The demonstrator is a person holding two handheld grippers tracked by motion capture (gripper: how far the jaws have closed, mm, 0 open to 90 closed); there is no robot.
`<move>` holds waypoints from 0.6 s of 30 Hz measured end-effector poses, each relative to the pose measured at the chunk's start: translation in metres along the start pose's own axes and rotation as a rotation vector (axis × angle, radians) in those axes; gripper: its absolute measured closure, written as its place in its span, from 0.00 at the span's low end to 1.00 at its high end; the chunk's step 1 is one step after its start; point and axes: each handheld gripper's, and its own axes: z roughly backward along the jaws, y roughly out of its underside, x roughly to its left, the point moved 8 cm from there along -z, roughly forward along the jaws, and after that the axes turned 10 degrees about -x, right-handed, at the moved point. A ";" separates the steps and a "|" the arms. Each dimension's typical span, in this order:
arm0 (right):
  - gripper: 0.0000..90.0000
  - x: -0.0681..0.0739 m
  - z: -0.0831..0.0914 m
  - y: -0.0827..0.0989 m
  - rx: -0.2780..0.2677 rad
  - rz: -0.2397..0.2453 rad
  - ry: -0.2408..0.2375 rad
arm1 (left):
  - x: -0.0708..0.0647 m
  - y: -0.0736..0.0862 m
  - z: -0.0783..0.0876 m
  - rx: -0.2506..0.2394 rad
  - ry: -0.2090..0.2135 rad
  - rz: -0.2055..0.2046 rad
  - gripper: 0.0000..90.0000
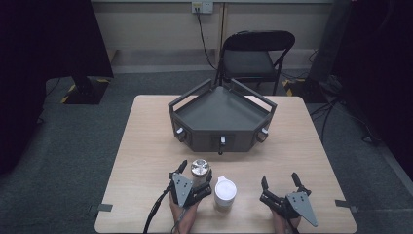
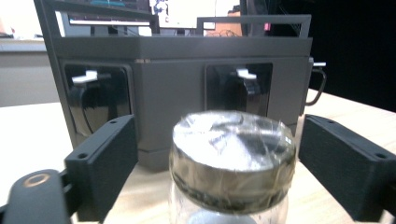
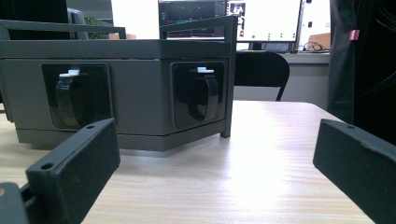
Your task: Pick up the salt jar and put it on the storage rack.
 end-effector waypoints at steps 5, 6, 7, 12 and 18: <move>0.00 0.000 0.000 0.000 0.000 0.001 0.000 | 0.000 0.002 -0.002 0.017 0.015 0.005 0.22; 0.00 0.000 0.000 0.000 0.000 0.000 0.000 | 0.000 0.002 -0.002 0.020 0.016 0.007 0.23; 0.00 0.000 0.000 0.000 0.000 0.000 0.000 | 0.000 0.002 -0.003 0.025 0.016 0.009 0.24; 0.00 0.000 0.000 0.000 0.000 0.000 0.000 | 0.002 0.003 -0.004 0.033 0.016 0.012 0.29; 0.00 0.000 0.000 0.000 0.000 0.001 0.002 | 0.002 0.005 -0.005 0.027 0.033 0.017 0.35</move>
